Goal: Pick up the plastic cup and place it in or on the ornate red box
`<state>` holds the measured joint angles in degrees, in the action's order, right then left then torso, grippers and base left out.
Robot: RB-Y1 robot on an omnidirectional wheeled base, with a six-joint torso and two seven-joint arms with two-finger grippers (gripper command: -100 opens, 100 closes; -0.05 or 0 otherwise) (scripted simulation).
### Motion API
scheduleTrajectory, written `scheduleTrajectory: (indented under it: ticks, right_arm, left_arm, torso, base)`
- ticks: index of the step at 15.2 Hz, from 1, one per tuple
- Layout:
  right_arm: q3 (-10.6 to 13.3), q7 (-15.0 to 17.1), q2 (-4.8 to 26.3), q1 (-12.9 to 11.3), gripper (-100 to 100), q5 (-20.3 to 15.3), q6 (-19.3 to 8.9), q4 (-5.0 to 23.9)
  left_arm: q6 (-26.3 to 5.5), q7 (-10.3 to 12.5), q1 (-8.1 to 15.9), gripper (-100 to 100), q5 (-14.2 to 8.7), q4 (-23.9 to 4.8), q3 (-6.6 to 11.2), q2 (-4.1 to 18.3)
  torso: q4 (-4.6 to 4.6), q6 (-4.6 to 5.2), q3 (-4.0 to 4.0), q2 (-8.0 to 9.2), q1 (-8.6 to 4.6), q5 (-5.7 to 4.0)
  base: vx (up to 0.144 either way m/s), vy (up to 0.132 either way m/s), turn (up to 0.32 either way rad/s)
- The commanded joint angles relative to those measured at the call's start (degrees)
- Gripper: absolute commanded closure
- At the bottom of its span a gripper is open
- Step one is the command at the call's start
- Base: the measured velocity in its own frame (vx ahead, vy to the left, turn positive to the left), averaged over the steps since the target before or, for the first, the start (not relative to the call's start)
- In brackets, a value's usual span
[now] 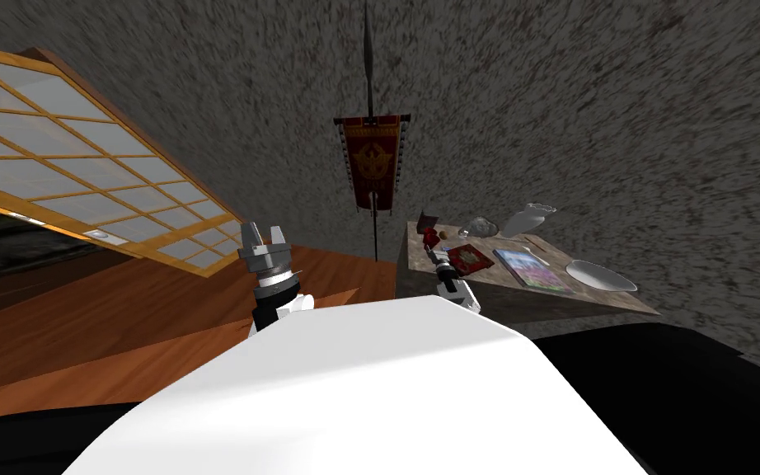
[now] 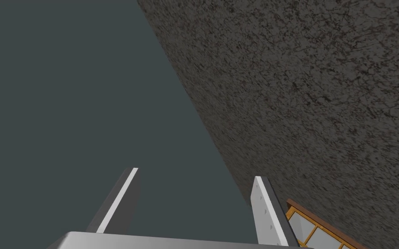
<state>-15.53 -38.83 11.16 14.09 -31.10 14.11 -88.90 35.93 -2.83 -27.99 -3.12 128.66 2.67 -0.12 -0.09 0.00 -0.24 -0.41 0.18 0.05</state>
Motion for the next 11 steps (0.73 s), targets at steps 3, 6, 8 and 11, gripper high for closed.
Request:
scheduleTrajectory:
  ticks: [3,6,8,11]
  right_arm:
    - [-1.0,-4.6,0.8,-2.8,-100,-2.8,-2.0,4.1]
    - [-1.6,-7.1,1.7,-4.5,-100,-4.4,-3.1,6.3]
    - [-1.6,-7.0,1.5,-4.4,-100,-4.3,-3.0,6.2]
    - [-1.6,-7.3,1.6,-4.6,100,-4.5,-3.2,6.4]
  left_arm:
    - [0.0,0.0,0.0,0,0.0,0.0,0.0,0.0]
    - [0.0,0.0,0.0,0,0.0,0.0,0.0,0.0]
    - [0.0,0.0,0.0,0,0.0,0.0,0.0,0.0]
    - [0.0,0.0,0.0,0,0.0,0.0,0.0,0.0]
  torso:
    - [0.0,0.01,0.01,0.01,0.03,0.01]
    - [0.0,0.01,0.0,0.0,0.02,0.01]
    - [0.01,0.0,0.02,0.04,-0.02,0.0]
    - [0.04,0.0,0.11,0.19,-0.22,-0.04]
  base:
    - [0.055,0.077,-0.119]
    - [0.054,0.073,-0.102]
    - [0.031,0.055,-0.055]
    - [0.005,0.008,-0.001]
